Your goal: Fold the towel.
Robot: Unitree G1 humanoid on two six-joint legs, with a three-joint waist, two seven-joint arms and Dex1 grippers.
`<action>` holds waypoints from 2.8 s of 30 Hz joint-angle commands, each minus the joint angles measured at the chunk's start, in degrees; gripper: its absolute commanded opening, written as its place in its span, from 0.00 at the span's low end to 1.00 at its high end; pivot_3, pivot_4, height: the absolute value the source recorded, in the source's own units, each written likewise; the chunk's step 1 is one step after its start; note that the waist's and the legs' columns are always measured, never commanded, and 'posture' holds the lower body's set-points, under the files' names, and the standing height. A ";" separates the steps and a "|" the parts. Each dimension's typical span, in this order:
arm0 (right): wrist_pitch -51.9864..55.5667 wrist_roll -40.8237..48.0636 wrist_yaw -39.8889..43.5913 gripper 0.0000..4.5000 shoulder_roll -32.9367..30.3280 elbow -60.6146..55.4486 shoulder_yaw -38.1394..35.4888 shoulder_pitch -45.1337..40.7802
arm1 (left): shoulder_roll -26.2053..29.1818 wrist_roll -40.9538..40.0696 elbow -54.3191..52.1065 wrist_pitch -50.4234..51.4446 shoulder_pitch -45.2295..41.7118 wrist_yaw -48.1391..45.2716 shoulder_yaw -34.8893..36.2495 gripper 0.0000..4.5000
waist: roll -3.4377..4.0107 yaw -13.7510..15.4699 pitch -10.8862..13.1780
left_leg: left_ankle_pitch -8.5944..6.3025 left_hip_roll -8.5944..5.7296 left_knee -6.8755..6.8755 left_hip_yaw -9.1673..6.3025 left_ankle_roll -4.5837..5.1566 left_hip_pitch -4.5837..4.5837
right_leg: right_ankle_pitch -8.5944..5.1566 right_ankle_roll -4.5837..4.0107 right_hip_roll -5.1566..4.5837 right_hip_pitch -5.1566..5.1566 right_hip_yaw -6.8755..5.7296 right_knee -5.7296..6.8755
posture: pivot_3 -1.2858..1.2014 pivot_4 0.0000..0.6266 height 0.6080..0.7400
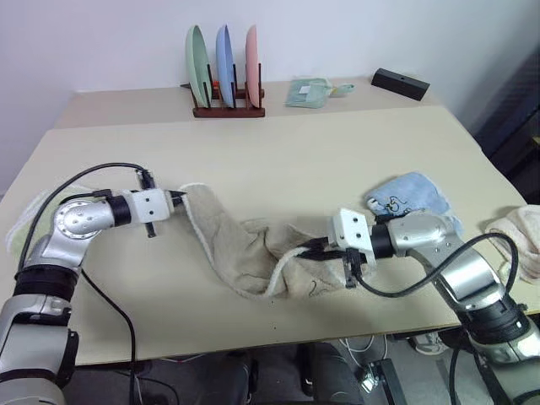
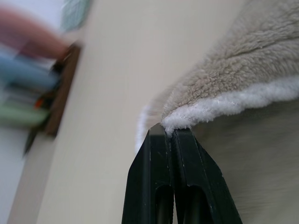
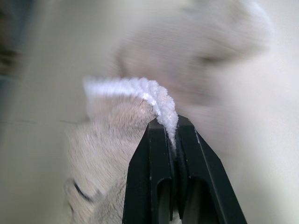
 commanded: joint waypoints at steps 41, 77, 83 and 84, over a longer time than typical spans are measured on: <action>1.41 9.66 11.15 0.00 -17.56 2.24 -13.51 13.92 | 6.59 -24.50 -67.67 55.33 65.86 -16.95 42.78 0.01 | 0.16 -0.57 0.30 | -0.33 0.07 0.01 0.11 0.41 0.18 | 0.03 -0.05 -0.08 0.17 -0.04 -0.16 | 0.52 0.24 0.94; -18.39 -9.57 -3.39 0.00 -1.29 34.60 -6.86 -3.74 | 0.42 -4.79 -4.50 22.65 1.59 -11.06 2.13 0.01 | 0.19 0.10 0.29 | -0.14 0.03 0.02 0.17 0.02 0.03 | 0.09 -0.10 -0.05 -0.11 -0.13 -0.03 | 0.52 0.24 0.94; -15.15 -9.21 -4.67 0.20 -1.11 32.42 -7.96 -3.51 | -0.02 -5.50 -1.36 23.50 0.10 -9.43 3.55 0.30 | 0.19 0.01 0.29 | -0.14 0.03 0.02 0.17 0.02 0.04 | 0.09 -0.10 -0.05 -0.11 -0.13 -0.01 | 0.52 0.24 0.94; -15.49 -9.47 -5.36 0.32 -1.41 31.88 -8.35 -3.23 | 0.05 -5.36 -1.17 23.44 0.10 -8.23 3.99 0.42 | 0.19 0.01 0.29 | -0.14 0.03 0.02 0.17 0.02 0.04 | 0.09 -0.10 -0.05 -0.12 -0.13 -0.01 | 0.52 0.24 0.94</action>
